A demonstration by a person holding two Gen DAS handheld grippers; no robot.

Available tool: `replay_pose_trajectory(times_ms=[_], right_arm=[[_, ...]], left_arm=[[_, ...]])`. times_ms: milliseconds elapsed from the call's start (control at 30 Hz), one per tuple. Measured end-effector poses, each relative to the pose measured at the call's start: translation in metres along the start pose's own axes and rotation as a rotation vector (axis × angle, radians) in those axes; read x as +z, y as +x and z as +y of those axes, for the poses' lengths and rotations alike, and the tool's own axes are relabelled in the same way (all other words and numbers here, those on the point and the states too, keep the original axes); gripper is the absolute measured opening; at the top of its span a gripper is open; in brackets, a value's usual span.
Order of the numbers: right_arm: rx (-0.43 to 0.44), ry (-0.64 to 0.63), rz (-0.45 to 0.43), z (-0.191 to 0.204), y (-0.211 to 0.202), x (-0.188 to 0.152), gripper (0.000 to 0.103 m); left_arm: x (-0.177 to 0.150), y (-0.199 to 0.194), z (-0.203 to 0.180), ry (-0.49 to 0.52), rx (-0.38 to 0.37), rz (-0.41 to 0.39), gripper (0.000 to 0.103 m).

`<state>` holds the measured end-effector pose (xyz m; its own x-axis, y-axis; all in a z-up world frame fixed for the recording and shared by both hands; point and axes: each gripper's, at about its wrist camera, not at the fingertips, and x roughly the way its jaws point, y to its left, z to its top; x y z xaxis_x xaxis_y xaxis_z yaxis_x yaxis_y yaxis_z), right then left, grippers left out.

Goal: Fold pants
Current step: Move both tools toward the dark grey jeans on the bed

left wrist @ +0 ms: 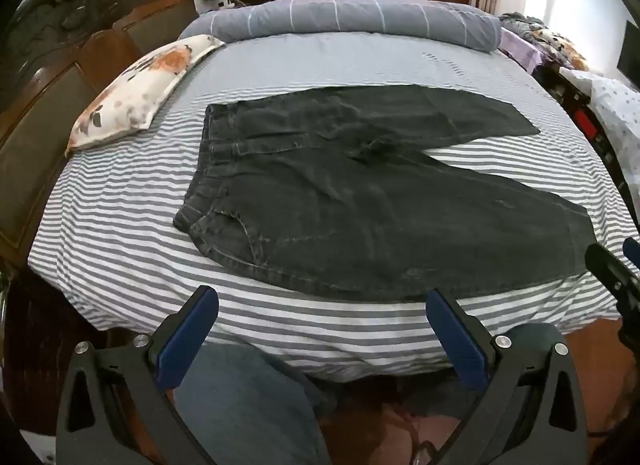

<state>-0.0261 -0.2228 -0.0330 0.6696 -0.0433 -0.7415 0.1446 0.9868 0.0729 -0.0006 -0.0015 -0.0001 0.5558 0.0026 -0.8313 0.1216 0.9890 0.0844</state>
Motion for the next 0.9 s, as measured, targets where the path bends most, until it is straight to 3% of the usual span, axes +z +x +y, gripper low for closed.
replay_pose_trajectory(times_ms=[267,900], right_arm=[[0.000,-0.005,0.015,0.002,0.005,0.001,0.102],[-0.002,0.006,0.036,-0.002,0.015,-0.002,0.102]], left_arm=[[-0.004,0.013,0.007,-0.038,-0.071,0.040,0.103],[-0.003,0.019,0.000,-0.016,-0.048,0.031,0.103]])
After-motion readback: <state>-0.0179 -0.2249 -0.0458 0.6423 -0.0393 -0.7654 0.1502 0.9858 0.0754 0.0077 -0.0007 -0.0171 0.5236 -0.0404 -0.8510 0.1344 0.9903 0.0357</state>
